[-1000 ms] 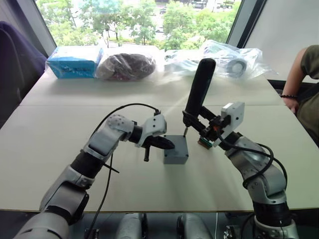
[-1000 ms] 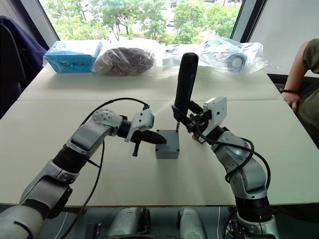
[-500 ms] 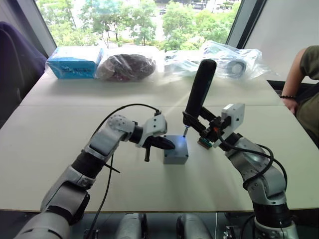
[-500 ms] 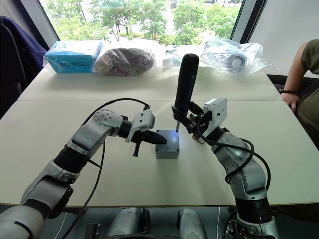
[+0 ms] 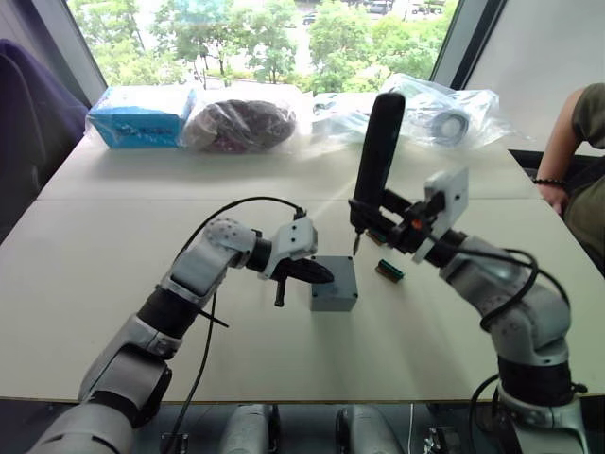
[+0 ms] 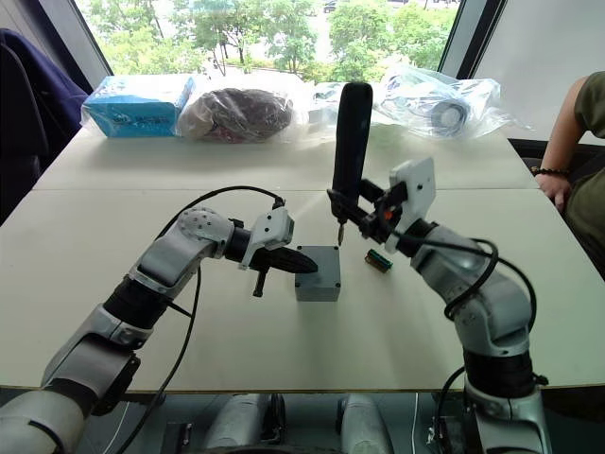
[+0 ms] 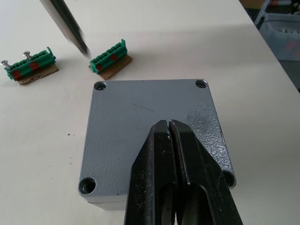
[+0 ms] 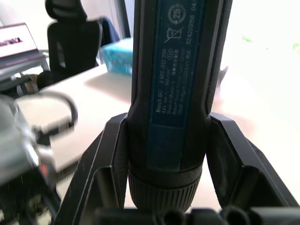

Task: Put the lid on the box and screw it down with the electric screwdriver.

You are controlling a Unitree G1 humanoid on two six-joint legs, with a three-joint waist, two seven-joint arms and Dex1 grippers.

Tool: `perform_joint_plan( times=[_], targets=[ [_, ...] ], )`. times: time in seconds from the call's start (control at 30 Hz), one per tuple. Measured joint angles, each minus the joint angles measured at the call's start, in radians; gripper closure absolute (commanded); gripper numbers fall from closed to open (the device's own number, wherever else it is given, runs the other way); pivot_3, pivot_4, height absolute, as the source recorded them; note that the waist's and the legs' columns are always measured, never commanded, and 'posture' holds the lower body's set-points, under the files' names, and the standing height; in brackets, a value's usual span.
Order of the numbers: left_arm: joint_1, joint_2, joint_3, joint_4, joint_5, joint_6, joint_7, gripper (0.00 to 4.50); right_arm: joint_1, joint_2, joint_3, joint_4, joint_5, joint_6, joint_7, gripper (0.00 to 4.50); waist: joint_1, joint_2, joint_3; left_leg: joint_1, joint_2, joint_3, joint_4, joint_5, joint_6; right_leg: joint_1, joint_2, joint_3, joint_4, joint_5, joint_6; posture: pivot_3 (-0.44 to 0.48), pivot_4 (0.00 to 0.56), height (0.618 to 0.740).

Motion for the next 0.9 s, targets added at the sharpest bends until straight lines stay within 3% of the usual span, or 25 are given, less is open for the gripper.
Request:
perform_joint_plan(
  times=[0.13,0.27,0.33,0.47,0.67,0.9],
  targets=[
    [-0.007,-0.027,0.077,0.018,-0.086,0.100,0.016,4.50,-0.170,-0.110,-0.166,0.101,0.272,0.190,-0.132,2.71,-0.001,-0.001,0.001,-0.002,0.000,0.000,0.000,0.000,0.000,-0.001,0.000,0.000,-0.002,0.000,0.000,0.000,0.150,0.740],
    [-0.030,0.040,0.136,-0.036,-0.132,0.133,-0.010,4.50,-0.197,-0.275,-0.223,0.320,0.326,0.406,-0.237,2.71,-0.002,-0.001,0.001,-0.001,-0.002,0.001,-0.001,0.000,0.000,-0.001,-0.005,-0.001,-0.002,0.000,0.000,0.000,0.150,0.740],
    [-0.035,0.092,0.141,-0.094,-0.144,0.145,-0.039,4.50,-0.170,-0.381,-0.191,0.417,0.297,0.552,-0.244,2.71,-0.003,0.001,0.003,-0.003,-0.003,0.002,-0.003,0.000,0.001,-0.003,-0.007,0.000,-0.003,0.000,0.000,0.000,0.150,0.740],
    [-0.028,0.172,0.102,-0.189,-0.121,0.115,-0.092,4.50,-0.128,-0.445,-0.147,0.610,0.293,0.758,-0.241,2.71,-0.008,0.002,0.003,-0.004,-0.003,0.004,-0.003,-0.001,0.001,-0.004,-0.005,0.000,-0.003,0.000,0.000,0.000,0.150,0.740],
    [0.019,0.168,0.056,-0.256,-0.109,0.101,-0.076,4.50,-0.090,-0.470,-0.007,0.788,0.305,0.770,-0.234,2.71,-0.009,0.004,0.004,-0.003,-0.003,0.005,-0.002,-0.001,0.002,-0.005,-0.004,0.001,-0.002,0.000,0.000,0.000,0.150,0.740],
    [0.067,0.169,0.044,-0.311,-0.101,0.108,-0.031,4.50,-0.153,-0.489,0.160,0.903,0.256,0.770,-0.199,2.71,-0.007,0.005,0.005,-0.004,-0.003,0.005,-0.002,-0.001,0.002,-0.006,-0.003,0.002,-0.002,0.000,0.000,0.000,0.150,0.740]
  ],
)
